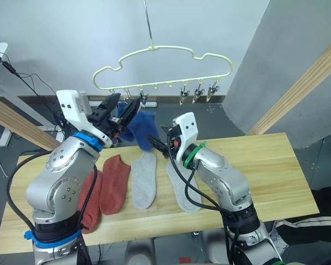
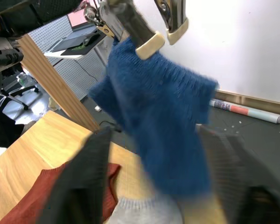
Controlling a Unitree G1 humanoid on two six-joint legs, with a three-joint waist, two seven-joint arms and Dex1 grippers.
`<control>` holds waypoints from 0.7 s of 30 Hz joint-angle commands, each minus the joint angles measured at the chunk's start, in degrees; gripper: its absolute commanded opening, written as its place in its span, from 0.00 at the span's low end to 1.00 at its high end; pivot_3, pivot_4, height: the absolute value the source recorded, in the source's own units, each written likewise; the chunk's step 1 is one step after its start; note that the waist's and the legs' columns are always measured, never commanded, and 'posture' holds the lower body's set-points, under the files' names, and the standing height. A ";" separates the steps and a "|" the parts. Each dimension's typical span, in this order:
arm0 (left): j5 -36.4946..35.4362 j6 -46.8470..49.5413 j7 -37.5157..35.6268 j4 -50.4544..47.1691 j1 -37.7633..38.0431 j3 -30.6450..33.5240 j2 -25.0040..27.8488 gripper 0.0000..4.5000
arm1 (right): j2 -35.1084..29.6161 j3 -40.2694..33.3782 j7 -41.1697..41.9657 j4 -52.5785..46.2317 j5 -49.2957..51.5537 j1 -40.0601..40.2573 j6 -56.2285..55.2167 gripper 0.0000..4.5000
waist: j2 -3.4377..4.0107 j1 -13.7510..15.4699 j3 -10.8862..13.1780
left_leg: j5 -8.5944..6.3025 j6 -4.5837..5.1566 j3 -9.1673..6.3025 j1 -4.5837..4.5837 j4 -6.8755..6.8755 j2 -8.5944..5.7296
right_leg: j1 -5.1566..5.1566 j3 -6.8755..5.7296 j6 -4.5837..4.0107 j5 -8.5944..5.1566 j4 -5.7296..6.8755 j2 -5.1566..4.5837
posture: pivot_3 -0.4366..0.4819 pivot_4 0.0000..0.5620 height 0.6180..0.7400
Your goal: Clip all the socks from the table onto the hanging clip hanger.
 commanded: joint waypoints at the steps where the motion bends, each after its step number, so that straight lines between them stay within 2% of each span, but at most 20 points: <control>1: 2.10 -2.80 0.05 -3.16 1.93 1.33 1.08 0.75 | -1.04 1.65 0.49 -1.22 -0.48 -0.40 0.28 0.75 | 0.00 0.00 0.00 | 0.00 0.00 0.00 0.00 0.00 0.00 | 0.00 0.00 0.00 0.00 0.00 0.00 | 0.37 0.52 1.00; 8: 13.22 -12.53 -3.16 -5.67 8.97 -3.43 3.39 0.75 | -12.87 4.06 5.61 -10.43 -0.55 4.61 1.91 0.75 | -0.02 0.31 -0.01 | 0.00 0.00 0.01 -0.01 -0.03 -0.04 | 0.00 0.02 0.00 0.00 -0.04 -0.04 | 0.36 0.52 1.00; 11: 17.79 -17.03 -2.38 -6.71 11.67 -6.82 1.22 0.75 | -20.47 1.84 10.44 -18.68 2.07 8.60 2.98 0.75 | -0.02 0.36 -0.02 | 0.00 0.00 0.03 -0.01 -0.02 -0.05 | 0.00 0.05 0.01 0.00 -0.05 -0.04 | 0.35 0.53 1.00; 16: 22.33 -21.66 -1.73 -5.83 13.19 -10.73 -2.36 0.75 | -30.77 -2.24 17.86 -26.37 6.24 13.19 0.24 0.75 | -0.04 0.37 -0.03 | 0.00 0.01 0.03 0.02 0.00 -0.07 | 0.04 0.06 0.02 -0.01 -0.04 -0.02 | 0.34 0.53 1.00; 21: 27.49 -25.42 -0.61 -4.23 13.61 -16.15 -5.99 0.75 | -34.57 -10.14 19.96 -30.37 13.88 16.18 2.92 0.75 | -0.06 -0.06 -0.04 | 0.01 0.04 0.06 0.05 0.04 -0.05 | 0.09 0.10 0.04 -0.02 -0.03 0.04 | 0.30 0.53 1.00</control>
